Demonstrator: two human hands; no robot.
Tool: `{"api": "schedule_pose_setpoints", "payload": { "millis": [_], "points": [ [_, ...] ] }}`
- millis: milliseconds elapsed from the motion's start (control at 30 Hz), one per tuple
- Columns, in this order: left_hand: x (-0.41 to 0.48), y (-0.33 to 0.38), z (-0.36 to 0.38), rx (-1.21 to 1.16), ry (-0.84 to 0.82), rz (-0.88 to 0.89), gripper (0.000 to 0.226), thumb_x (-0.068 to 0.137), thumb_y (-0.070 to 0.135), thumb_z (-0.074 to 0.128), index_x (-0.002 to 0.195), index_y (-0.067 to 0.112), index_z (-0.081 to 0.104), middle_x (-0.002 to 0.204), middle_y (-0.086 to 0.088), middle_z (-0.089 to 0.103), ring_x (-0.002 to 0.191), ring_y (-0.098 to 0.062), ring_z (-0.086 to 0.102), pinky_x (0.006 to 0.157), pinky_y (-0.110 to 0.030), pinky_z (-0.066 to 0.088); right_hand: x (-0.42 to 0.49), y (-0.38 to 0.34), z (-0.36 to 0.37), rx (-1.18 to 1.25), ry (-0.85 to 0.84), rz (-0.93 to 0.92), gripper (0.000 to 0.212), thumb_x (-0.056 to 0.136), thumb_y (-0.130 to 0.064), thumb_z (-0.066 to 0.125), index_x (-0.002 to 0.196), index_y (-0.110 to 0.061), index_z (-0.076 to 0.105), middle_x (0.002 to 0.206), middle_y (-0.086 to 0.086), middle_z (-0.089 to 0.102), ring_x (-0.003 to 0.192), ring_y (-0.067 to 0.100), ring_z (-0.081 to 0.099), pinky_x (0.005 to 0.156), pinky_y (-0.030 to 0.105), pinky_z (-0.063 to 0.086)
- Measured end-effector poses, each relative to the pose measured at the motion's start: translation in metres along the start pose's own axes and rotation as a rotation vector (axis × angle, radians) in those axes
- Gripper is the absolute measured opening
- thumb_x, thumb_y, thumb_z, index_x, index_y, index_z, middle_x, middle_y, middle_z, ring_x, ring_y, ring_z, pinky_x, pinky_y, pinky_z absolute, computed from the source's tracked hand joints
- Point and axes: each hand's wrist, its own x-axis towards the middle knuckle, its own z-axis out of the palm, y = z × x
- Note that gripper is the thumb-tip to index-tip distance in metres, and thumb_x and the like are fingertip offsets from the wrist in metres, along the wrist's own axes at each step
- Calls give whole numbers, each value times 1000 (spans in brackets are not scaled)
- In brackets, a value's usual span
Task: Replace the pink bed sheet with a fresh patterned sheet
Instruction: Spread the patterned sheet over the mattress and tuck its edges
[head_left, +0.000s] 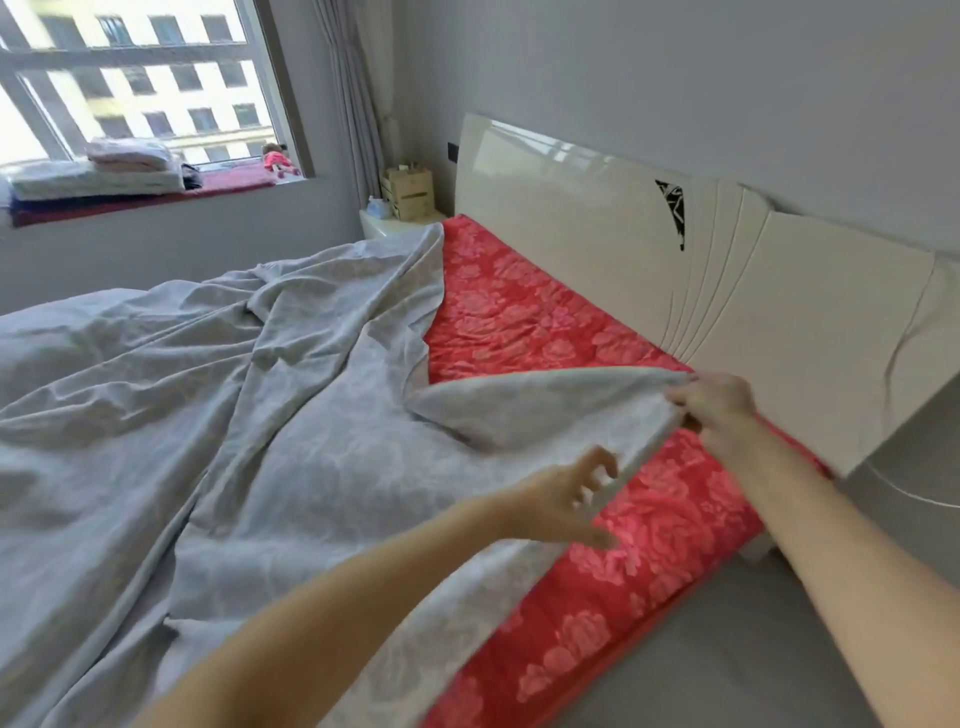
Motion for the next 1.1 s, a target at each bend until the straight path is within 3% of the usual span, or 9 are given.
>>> {"api": "schedule_pose_setpoints", "payload": {
  "millis": [67,233,400,567,633,733,933,1000,1100],
  "points": [
    [41,-13,-12,-150,103,-148,22,86,33,66,95,19,52,93,0,59,83,-15,60,80,-36,53,32,-10,-56,137,38,29,24,77,19,54,75,-5,57,51,5,60,34,4,53,34,14,40],
    [166,-16,-47,-808,397,-609,46,97,42,45,82,0,56,76,-15,58,61,-23,59,60,-32,54,66,-15,-175,282,-38,82,32,67,11,55,75,-15,73,65,1,71,53,12,67,46,22,54],
    [300,19,-37,-850,306,-656,69,89,60,47,120,-2,46,94,-20,56,70,-29,64,62,-34,57,106,-5,-280,243,13,54,32,86,9,53,113,-7,60,83,2,72,68,13,71,57,22,57],
    [405,59,-8,-826,239,-742,86,83,67,50,138,2,36,99,-23,54,81,-34,67,66,-37,58,134,1,-310,14,-237,-6,75,29,-37,93,95,-7,71,88,8,74,83,24,71,65,22,56],
    [440,70,12,-767,189,-786,90,80,68,53,136,0,37,100,-24,56,75,-32,65,56,-35,56,147,3,-317,-19,-332,-26,48,49,-27,90,91,-8,74,92,12,73,87,28,69,69,23,56],
    [490,79,49,-743,127,-872,73,80,55,66,126,3,43,116,-21,55,78,-31,64,45,-35,53,168,16,-329,-166,-507,-27,30,80,11,61,104,-6,70,101,7,73,98,23,68,83,24,53],
    [558,75,110,-451,162,-918,27,90,2,50,65,9,41,61,-5,49,54,-15,48,35,-15,42,236,62,-368,-444,-781,-5,56,84,12,56,91,-43,65,72,-37,61,78,-17,57,74,9,42],
    [569,67,116,-453,324,-895,25,77,-7,51,64,11,40,60,-6,45,53,-17,47,45,-20,43,262,72,-384,-528,-847,65,42,77,6,60,69,-34,71,64,-25,60,63,-8,55,64,19,48],
    [569,59,118,-514,405,-807,22,76,-9,51,63,7,43,61,-6,44,56,-17,49,53,-25,50,308,86,-400,-188,-700,300,35,72,7,59,104,-3,69,100,7,72,95,24,68,90,43,51]
  ]
}}
